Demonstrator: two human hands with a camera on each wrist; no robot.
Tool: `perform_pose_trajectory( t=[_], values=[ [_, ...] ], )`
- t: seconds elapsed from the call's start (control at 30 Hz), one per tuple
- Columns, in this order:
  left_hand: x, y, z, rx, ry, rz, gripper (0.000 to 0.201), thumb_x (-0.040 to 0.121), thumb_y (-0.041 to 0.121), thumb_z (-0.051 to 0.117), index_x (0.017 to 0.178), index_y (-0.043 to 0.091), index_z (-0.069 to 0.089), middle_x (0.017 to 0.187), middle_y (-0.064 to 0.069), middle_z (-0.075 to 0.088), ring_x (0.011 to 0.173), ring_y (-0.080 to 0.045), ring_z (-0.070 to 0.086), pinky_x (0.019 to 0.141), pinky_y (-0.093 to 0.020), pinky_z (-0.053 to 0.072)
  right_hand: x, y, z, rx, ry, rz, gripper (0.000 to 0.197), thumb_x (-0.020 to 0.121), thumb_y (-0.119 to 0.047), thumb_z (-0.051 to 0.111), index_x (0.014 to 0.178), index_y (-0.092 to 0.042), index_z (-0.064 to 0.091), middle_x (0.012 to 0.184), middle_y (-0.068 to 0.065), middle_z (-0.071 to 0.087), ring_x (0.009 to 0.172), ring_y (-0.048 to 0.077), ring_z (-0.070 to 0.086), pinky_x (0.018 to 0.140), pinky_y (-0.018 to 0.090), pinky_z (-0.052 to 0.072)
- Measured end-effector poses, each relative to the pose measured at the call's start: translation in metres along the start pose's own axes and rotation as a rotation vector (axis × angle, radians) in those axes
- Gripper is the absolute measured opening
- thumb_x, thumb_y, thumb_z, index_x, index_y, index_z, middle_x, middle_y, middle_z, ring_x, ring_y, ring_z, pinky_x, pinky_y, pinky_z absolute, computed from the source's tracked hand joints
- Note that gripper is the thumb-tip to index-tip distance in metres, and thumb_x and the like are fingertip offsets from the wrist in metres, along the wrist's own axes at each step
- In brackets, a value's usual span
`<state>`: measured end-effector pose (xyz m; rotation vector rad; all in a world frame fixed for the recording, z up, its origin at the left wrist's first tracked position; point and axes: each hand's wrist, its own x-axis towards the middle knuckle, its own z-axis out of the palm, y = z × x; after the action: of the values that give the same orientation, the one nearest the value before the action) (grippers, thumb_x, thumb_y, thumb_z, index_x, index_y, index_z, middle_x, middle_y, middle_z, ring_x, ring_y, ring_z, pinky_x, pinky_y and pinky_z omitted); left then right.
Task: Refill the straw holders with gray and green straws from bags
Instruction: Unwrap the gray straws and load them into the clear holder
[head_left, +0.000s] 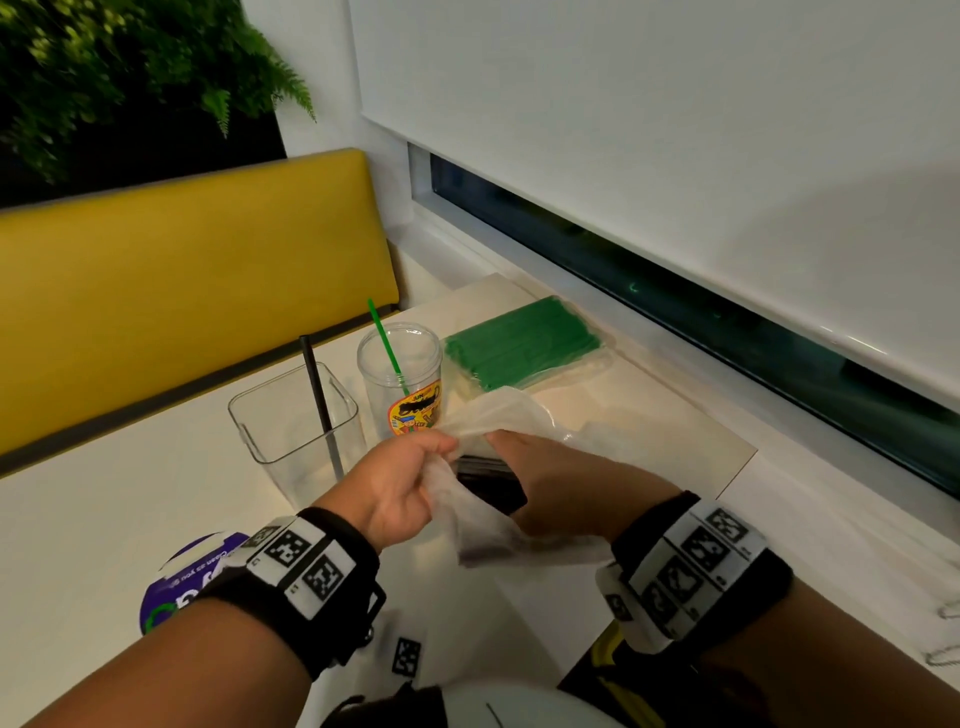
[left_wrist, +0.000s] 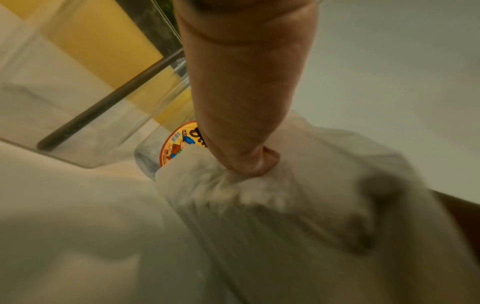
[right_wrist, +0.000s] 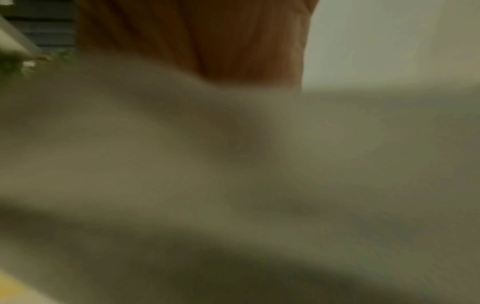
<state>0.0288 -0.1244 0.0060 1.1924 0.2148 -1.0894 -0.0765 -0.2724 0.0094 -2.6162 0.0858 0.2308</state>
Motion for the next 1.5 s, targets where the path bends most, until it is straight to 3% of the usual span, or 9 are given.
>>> perform_pose_trajectory(
  t=[0.13,0.23,0.33,0.43,0.5,0.63,0.8,1.23,1.5],
  values=[
    [0.007,0.002,-0.001,0.186,0.046,0.183,0.03,0.087,-0.012,0.053,0.108,0.009,0.052,0.108,-0.022,0.06,0.091,-0.034,0.064,0.077,-0.039,0.055,-0.005,-0.002,-0.02,0.055,-0.281,0.051,0.074,0.08,-0.028,0.069,0.141,-0.02,0.028,0.11,-0.003,0.056,0.084,0.01,0.053,0.068,0.011,0.04],
    [0.006,0.002,-0.005,0.321,0.054,0.262,0.03,0.09,-0.01,0.055,0.082,0.016,0.043,0.076,-0.011,0.052,0.06,-0.019,0.053,0.049,-0.026,0.043,-0.001,0.006,-0.014,-0.023,-0.358,0.034,0.103,0.072,-0.034,0.073,0.152,-0.021,0.009,0.13,0.002,0.052,0.104,0.015,0.051,0.088,0.024,0.044],
    [0.006,-0.003,-0.006,0.369,0.006,0.308,0.037,0.087,-0.016,0.051,0.071,0.016,0.043,0.076,-0.017,0.057,0.062,-0.024,0.058,0.053,-0.028,0.038,0.006,0.013,0.017,-0.099,-0.214,-0.074,0.085,0.06,-0.036,0.077,0.133,-0.009,0.041,0.119,0.006,0.057,0.101,0.021,0.053,0.089,0.034,0.045],
    [-0.001,-0.007,-0.006,0.487,-0.031,0.362,0.042,0.081,-0.023,0.042,0.065,0.015,0.052,0.073,-0.016,0.057,0.063,-0.023,0.053,0.046,-0.021,0.034,0.011,0.011,0.047,-0.235,-0.02,-0.148,0.032,0.076,-0.017,0.067,0.105,-0.002,0.063,0.086,0.009,0.061,0.08,0.027,0.056,0.073,0.034,0.048],
    [-0.006,-0.007,-0.008,0.653,-0.054,0.399,0.048,0.082,-0.021,0.039,0.066,0.017,0.064,0.076,-0.009,0.061,0.064,-0.02,0.053,0.049,-0.022,0.038,0.01,0.006,0.052,-0.259,0.086,-0.1,0.027,0.087,-0.019,0.057,0.113,-0.012,0.061,0.099,0.006,0.065,0.094,0.029,0.06,0.081,0.035,0.049],
    [-0.008,-0.012,-0.021,1.349,-0.078,0.577,0.05,0.084,-0.009,0.051,0.109,0.029,0.073,0.119,0.003,0.047,0.1,-0.014,0.052,0.081,-0.008,0.04,0.009,0.008,0.058,-0.285,0.143,-0.055,0.043,0.096,-0.026,0.046,0.139,-0.022,0.044,0.116,0.003,0.065,0.105,0.026,0.06,0.091,0.034,0.048],
    [-0.005,-0.03,-0.032,1.7,-0.006,0.619,0.095,0.073,-0.001,0.066,0.15,0.035,0.025,0.148,-0.002,0.022,0.127,-0.026,0.045,0.101,-0.027,0.044,0.019,0.005,0.053,-0.175,0.096,-0.076,0.044,0.084,-0.024,0.059,0.126,-0.015,0.053,0.107,0.009,0.065,0.097,0.029,0.06,0.087,0.033,0.048],
    [0.003,-0.02,-0.053,1.649,-0.045,0.218,0.127,0.067,0.017,0.083,0.154,0.035,-0.008,0.145,-0.008,0.033,0.114,-0.028,0.058,0.091,-0.034,0.054,0.011,-0.025,0.018,-0.024,-0.037,-0.215,0.041,0.071,-0.017,0.073,0.089,-0.035,0.041,0.084,-0.015,0.053,0.073,0.007,0.044,0.056,0.011,0.029],
    [-0.016,-0.007,-0.063,1.781,-0.088,0.203,0.108,0.078,0.001,0.067,0.154,0.043,0.003,0.144,-0.001,0.039,0.094,-0.019,0.058,0.064,-0.02,0.047,0.018,-0.025,0.005,-0.156,0.149,-0.156,0.03,0.075,-0.034,0.073,0.081,-0.024,0.045,0.075,-0.007,0.052,0.068,0.015,0.045,0.061,0.03,0.033]
  ],
)
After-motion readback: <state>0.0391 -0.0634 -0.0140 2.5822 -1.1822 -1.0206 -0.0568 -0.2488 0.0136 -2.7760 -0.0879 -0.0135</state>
